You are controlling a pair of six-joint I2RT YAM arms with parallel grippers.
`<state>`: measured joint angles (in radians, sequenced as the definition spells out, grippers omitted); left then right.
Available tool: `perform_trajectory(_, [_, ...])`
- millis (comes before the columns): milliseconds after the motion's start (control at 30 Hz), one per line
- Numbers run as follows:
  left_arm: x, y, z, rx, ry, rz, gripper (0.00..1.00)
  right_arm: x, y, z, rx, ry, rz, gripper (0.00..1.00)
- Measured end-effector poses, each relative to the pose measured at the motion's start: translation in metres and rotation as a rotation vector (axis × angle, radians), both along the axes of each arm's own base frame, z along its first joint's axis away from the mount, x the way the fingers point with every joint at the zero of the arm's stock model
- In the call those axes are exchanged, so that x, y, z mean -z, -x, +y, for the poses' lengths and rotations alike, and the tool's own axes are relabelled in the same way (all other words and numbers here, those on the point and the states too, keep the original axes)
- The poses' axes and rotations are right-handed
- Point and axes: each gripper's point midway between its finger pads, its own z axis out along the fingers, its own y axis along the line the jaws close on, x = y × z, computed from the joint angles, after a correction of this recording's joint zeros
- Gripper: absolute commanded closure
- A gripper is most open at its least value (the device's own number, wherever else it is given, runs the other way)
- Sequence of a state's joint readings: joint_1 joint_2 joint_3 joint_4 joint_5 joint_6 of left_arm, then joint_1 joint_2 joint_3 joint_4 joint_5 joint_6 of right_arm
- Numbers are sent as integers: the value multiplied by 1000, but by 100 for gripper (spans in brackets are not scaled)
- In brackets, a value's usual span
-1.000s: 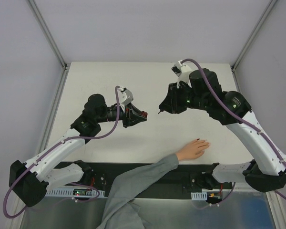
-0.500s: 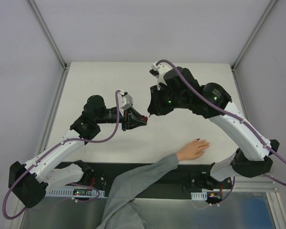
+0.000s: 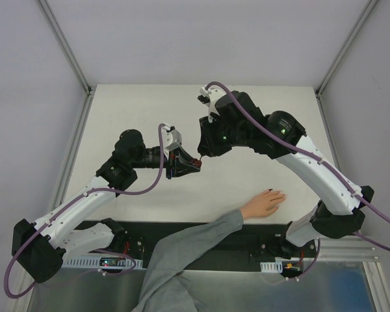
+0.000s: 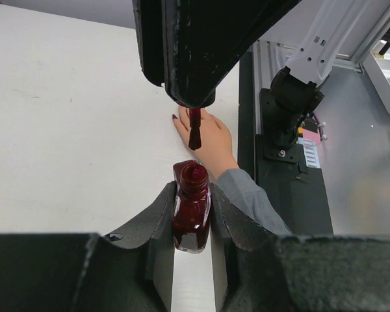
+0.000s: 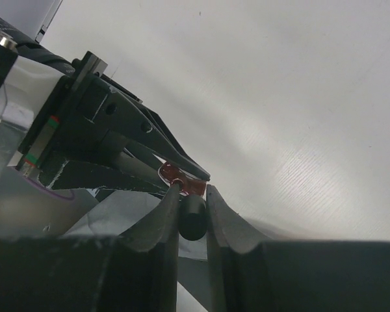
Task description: Paint the nails
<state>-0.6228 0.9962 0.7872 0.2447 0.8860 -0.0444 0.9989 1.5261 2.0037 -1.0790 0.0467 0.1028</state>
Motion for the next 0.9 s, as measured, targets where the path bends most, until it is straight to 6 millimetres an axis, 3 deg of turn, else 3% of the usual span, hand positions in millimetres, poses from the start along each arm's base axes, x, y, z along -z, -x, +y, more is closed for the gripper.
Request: perform_trajectory(900, [6,-2,-1,1,-15,16,100,7,-7,15,-8,0,9,100])
